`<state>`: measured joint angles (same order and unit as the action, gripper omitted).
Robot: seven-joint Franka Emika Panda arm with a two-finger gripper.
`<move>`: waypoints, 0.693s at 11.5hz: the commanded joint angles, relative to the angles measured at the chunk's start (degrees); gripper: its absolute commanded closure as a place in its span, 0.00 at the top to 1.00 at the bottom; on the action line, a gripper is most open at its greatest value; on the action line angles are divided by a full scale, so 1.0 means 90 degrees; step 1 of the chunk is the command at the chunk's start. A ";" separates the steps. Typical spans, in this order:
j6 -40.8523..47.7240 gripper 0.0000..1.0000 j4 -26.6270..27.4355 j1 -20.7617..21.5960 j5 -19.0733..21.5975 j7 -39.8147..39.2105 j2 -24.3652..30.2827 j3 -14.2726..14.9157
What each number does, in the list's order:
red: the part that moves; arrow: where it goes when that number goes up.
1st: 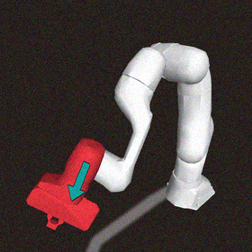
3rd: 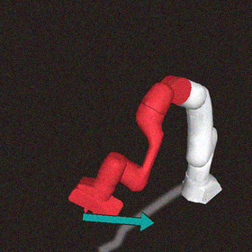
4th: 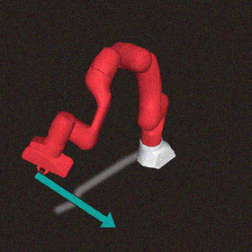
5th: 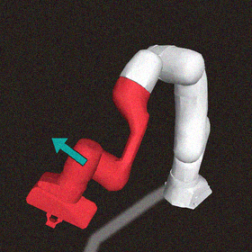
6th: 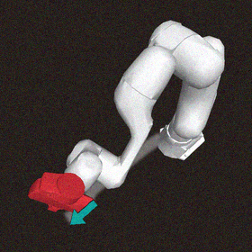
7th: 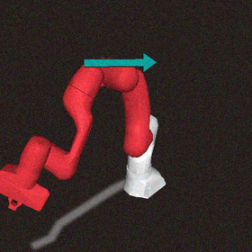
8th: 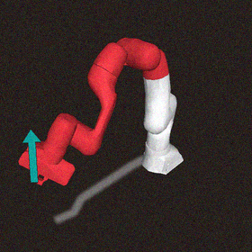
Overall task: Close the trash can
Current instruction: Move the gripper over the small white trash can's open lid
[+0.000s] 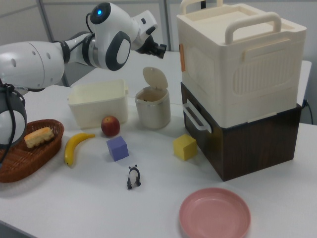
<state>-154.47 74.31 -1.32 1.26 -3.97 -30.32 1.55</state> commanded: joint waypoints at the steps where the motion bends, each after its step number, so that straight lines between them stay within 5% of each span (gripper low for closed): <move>1: -0.0452 0.02 -0.0161 0.0234 0.0026 -0.0144 -0.0390 0.0024; 8: -0.0552 0.02 -0.0210 0.0332 -0.0062 -0.0144 -0.0518 0.0033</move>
<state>-158.89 73.48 1.37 1.22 -4.03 -34.35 1.49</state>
